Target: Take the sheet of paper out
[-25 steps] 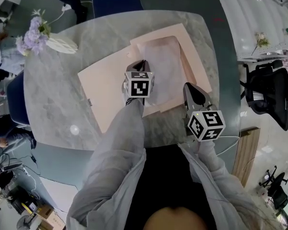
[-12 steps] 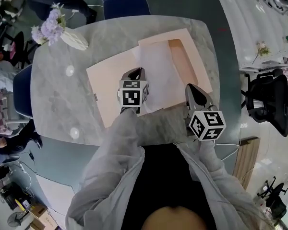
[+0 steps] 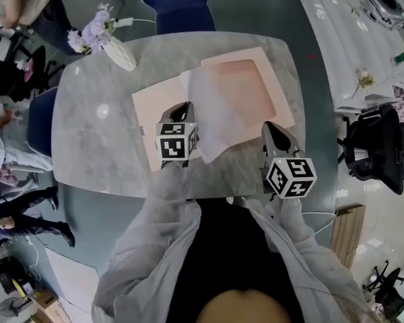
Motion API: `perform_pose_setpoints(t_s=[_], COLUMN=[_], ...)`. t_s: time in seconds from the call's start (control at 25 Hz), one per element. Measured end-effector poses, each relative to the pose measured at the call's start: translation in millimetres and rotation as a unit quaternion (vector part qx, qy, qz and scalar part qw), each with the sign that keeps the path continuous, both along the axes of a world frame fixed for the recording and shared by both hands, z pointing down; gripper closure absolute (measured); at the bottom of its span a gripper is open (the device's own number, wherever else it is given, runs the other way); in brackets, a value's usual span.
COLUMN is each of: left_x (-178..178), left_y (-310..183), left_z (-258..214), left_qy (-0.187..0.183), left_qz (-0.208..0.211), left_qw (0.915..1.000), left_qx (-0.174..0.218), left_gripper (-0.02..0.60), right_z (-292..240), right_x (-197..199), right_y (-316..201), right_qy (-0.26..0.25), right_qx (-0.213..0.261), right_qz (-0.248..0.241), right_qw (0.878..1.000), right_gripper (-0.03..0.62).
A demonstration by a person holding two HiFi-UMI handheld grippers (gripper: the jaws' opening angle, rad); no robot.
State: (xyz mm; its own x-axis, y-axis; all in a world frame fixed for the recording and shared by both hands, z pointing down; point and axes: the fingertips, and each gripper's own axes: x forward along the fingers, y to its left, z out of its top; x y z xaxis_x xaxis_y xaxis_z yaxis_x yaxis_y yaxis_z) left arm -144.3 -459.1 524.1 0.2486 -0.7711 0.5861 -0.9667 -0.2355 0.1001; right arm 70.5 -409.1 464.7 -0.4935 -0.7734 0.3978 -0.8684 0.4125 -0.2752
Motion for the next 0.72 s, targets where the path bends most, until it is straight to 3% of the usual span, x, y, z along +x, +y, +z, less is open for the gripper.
perform_pose_setpoints(t_s=[0.72], left_x=[-3.7], left_y=[116.1], left_z=[-78.8], left_qy=[0.002], left_qz=[-0.009], left_qw=[0.9946], left_qx=[0.103], left_gripper=[0.578], right_z=[-41.1], right_x=[6.4], right_y=[106.1], right_qy=[-0.016], right_qx=[0.055], right_qz=[-0.011], right_qw=[0.998], right_gripper=[0.585])
